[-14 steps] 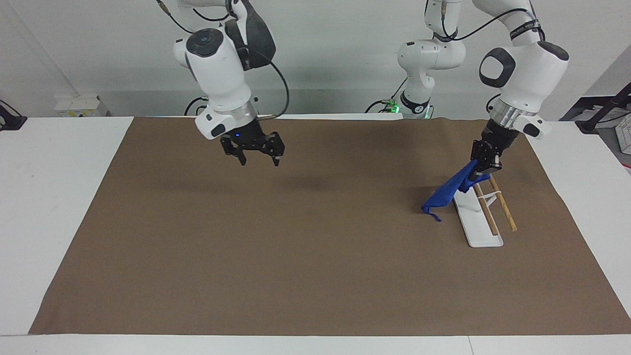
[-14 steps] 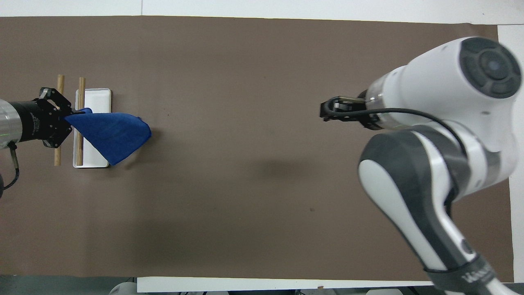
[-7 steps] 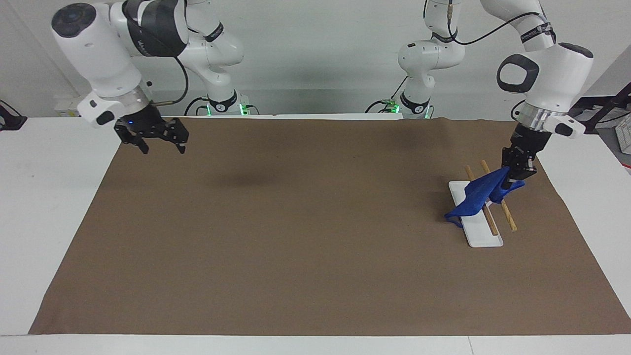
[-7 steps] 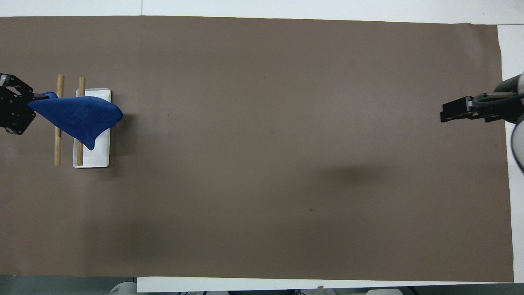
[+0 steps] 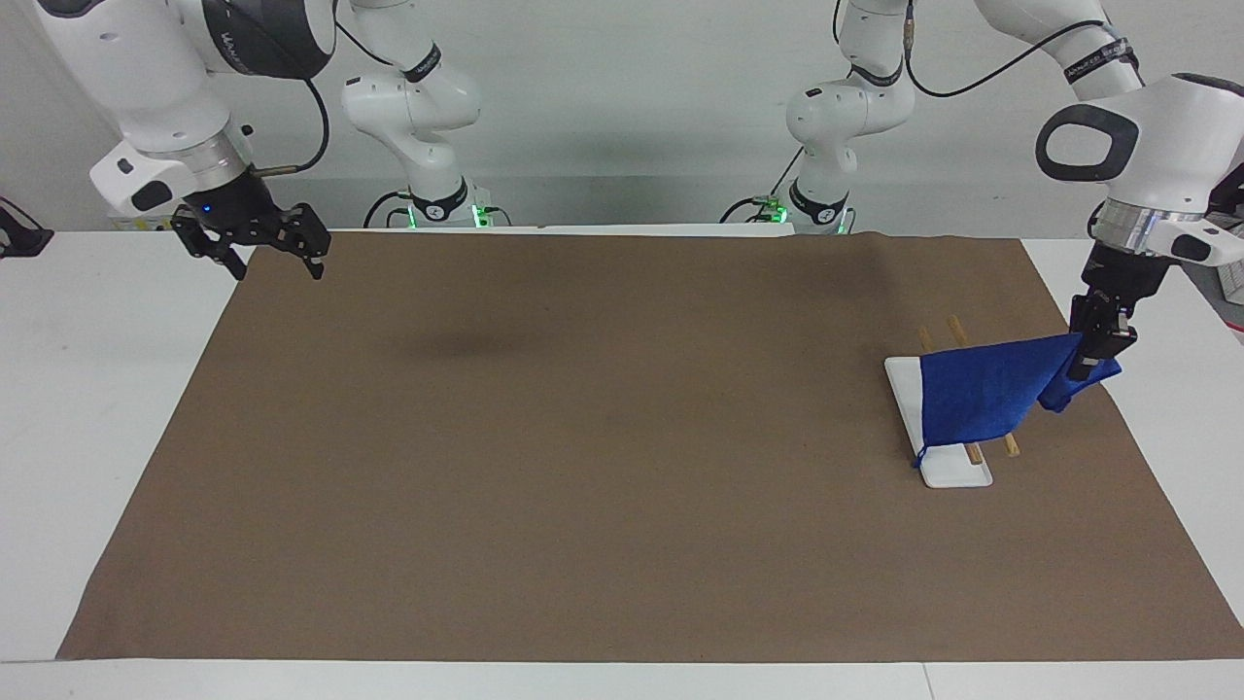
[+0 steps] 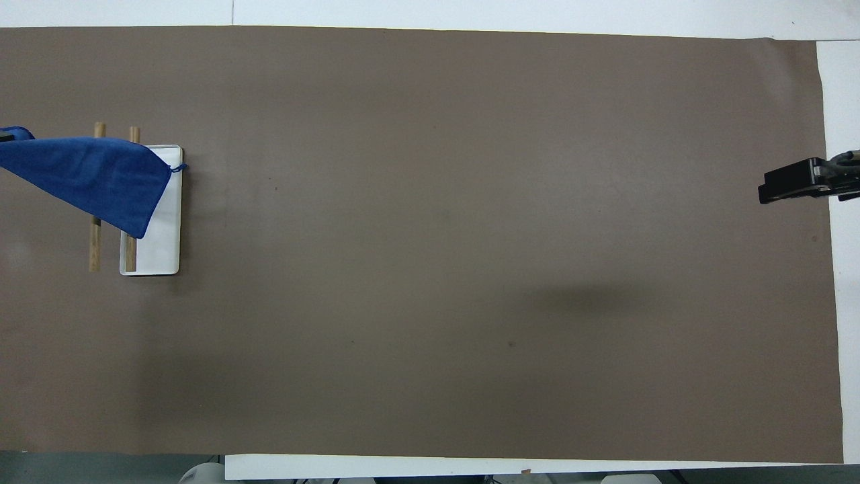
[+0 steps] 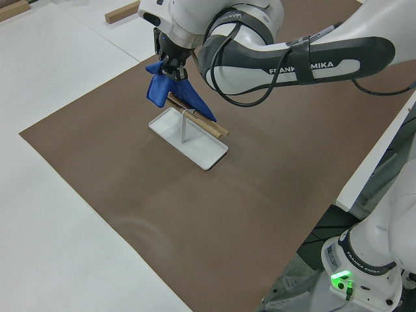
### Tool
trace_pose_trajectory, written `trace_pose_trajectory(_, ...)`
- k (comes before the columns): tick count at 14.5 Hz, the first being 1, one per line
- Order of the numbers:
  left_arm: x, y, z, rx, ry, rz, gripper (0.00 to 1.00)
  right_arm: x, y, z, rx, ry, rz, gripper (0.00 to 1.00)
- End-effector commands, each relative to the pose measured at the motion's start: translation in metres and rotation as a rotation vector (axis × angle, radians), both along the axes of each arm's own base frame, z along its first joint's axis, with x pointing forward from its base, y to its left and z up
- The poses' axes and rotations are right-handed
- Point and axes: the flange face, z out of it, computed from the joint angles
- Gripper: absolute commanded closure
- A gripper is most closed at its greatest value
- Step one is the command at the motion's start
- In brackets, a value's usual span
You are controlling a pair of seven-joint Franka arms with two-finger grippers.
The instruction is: Right arm passes towel to left arm to hang
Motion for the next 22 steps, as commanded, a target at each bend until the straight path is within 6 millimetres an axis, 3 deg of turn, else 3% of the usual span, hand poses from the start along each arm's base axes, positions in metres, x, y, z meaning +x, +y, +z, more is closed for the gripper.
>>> trace_pose_trajectory(1, -0.015, 0.01, -0.018, -0.001, 0.032, 0.0, 0.97, 0.001, 0.001, 0.0, -0.006, 0.014, -0.003, 0.0)
trace_pose_trajectory(4, -0.036, 0.016, -0.034, -0.027, 0.124, 0.002, 0.96, 0.001, -0.001, 0.0, -0.006, 0.013, -0.006, 0.0)
trace_pose_trajectory(8, -0.048, 0.022, -0.051, -0.034, 0.17, 0.01, 0.92, 0.001, -0.001, 0.0, -0.006, 0.013, -0.006, 0.0)
trace_pose_trajectory(9, -0.05, 0.03, -0.051, -0.037, 0.174, 0.025, 0.82, 0.001, 0.0, 0.0, -0.006, 0.013, -0.004, 0.0)
trace_pose_trajectory(10, -0.049, 0.031, -0.049, -0.04, 0.179, 0.024, 0.37, 0.0, -0.001, 0.001, -0.006, 0.01, -0.006, 0.0)
trace_pose_trajectory(11, -0.048, 0.031, -0.046, -0.039, 0.185, 0.02, 0.04, 0.0, 0.0, 0.002, -0.006, 0.008, -0.004, 0.0)
trace_pose_trajectory(14, -0.034, 0.035, -0.015, 0.028, 0.184, -0.022, 0.0, -0.006, 0.0, 0.014, -0.003, -0.021, -0.003, 0.0)
trace_pose_trajectory(18, -0.016, 0.026, 0.03, 0.186, 0.208, -0.148, 0.0, -0.007, 0.001, 0.014, -0.002, -0.021, 0.001, 0.0)
trace_pose_trajectory(22, -0.018, -0.015, 0.077, 0.245, 0.323, -0.498, 0.0, -0.007, 0.0, 0.014, -0.002, -0.021, -0.001, 0.0)
